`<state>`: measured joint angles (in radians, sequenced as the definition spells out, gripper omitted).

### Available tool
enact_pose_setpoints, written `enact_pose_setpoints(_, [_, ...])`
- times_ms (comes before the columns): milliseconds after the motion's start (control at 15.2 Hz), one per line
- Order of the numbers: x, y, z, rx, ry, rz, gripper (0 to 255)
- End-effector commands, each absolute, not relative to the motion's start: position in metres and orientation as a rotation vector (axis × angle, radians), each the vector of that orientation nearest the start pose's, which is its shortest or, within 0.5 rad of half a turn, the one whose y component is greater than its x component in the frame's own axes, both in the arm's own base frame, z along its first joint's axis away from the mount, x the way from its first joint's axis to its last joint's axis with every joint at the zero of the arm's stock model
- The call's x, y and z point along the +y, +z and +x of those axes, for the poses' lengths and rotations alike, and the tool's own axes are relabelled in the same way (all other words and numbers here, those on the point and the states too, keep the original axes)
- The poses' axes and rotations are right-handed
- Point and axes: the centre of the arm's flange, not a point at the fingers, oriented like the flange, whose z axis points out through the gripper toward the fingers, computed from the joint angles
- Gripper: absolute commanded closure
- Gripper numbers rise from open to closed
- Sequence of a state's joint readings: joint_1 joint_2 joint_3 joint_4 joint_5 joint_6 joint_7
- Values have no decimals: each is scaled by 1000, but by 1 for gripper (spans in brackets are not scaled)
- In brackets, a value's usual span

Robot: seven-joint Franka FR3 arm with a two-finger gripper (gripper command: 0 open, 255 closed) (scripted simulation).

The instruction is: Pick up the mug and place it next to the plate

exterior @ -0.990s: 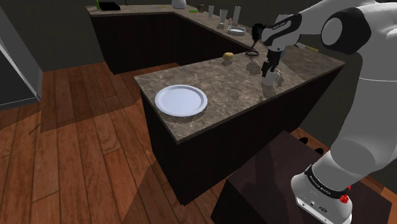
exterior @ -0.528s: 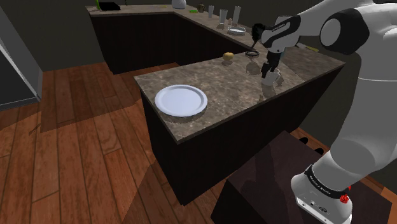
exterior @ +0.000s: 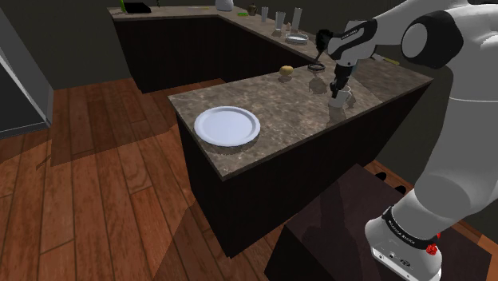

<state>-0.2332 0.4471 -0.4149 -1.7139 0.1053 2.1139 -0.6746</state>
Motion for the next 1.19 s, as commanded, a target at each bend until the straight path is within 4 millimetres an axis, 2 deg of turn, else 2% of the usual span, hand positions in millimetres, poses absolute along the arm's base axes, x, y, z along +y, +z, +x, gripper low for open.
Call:
enact_pose_setpoints(0, [-372,348,544,-12,93,-3204,255])
enact_pose_setpoints(132, [-372,347,544,-12,93,-3204,255])
enact_pose_setpoints(1122, [-372,427,544,-12,93,-3204,255])
